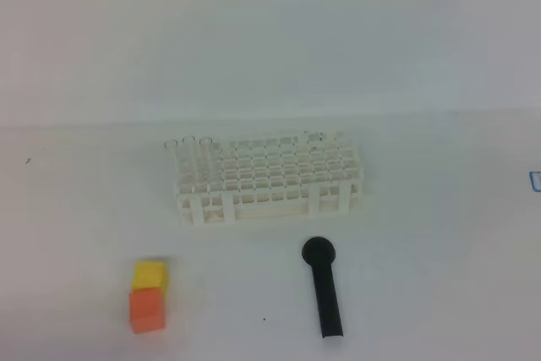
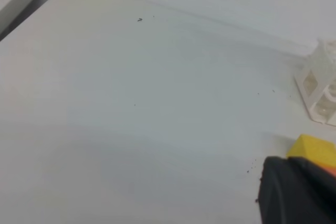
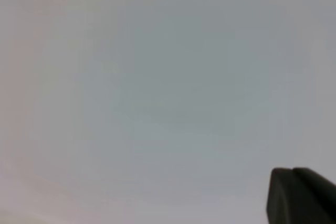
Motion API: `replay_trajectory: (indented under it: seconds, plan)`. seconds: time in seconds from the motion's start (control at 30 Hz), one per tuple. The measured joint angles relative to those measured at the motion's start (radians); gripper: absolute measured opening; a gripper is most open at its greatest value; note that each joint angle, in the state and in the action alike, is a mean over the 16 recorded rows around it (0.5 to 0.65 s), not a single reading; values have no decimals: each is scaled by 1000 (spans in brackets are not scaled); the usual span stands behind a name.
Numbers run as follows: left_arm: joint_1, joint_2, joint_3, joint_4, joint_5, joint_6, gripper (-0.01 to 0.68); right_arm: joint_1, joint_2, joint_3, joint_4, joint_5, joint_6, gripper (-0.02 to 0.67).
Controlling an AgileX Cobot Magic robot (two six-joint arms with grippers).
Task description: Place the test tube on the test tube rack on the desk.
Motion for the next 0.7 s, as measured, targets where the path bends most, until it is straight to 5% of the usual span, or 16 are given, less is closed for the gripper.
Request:
replay_trajectory:
  seconds: [0.3, 0.7]
  plan:
    - [0, 1, -4, -2, 0, 0, -1, -118, -416, 327, 71, -130, -1, -1]
    - [0, 1, -4, -3, 0, 0, -1, -122, -495, 447, 63, -116, 35, -1]
